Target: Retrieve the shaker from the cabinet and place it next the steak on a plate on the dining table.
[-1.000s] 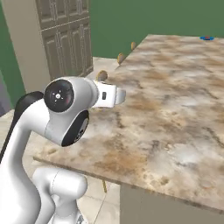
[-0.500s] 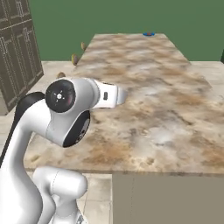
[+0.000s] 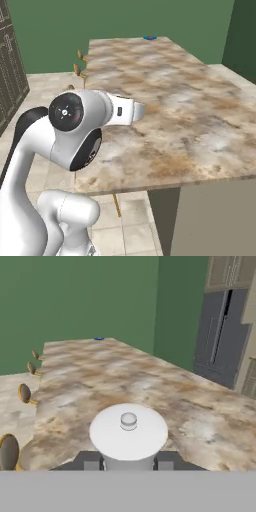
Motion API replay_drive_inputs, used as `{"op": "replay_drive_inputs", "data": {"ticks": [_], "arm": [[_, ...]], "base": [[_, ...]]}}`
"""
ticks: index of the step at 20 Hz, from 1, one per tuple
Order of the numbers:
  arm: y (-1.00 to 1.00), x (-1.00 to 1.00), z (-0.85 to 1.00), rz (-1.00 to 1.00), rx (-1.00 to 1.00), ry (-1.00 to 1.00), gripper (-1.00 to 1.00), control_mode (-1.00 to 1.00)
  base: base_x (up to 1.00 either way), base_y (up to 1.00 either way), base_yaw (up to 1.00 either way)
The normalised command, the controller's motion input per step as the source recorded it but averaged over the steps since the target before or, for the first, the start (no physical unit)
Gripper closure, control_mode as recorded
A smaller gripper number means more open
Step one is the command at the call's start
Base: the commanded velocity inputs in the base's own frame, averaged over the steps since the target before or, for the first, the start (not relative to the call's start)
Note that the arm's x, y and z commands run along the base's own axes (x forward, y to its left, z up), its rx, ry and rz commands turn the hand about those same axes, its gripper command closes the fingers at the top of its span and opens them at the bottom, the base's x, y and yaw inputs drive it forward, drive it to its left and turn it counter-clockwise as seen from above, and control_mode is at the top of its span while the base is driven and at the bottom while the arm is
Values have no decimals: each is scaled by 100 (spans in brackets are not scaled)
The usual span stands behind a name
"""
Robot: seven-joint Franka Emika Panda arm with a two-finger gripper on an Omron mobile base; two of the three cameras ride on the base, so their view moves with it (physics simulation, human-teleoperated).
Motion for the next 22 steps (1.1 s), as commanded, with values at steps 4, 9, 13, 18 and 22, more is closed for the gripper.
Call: {"op": "replay_drive_inputs", "data": {"ticks": [4,9,13,18,22], "arm": [[0,0,0,0,0,0,100,100],[0,0,0,0,0,0,100,100],[0,0,0,0,0,0,100,100],[0,0,0,0,0,0,100,100],[0,0,0,0,0,0,100,100]], "base": [[2,100,-17],[20,100,-6],[45,100,1],[63,100,31],[75,98,53]]}}
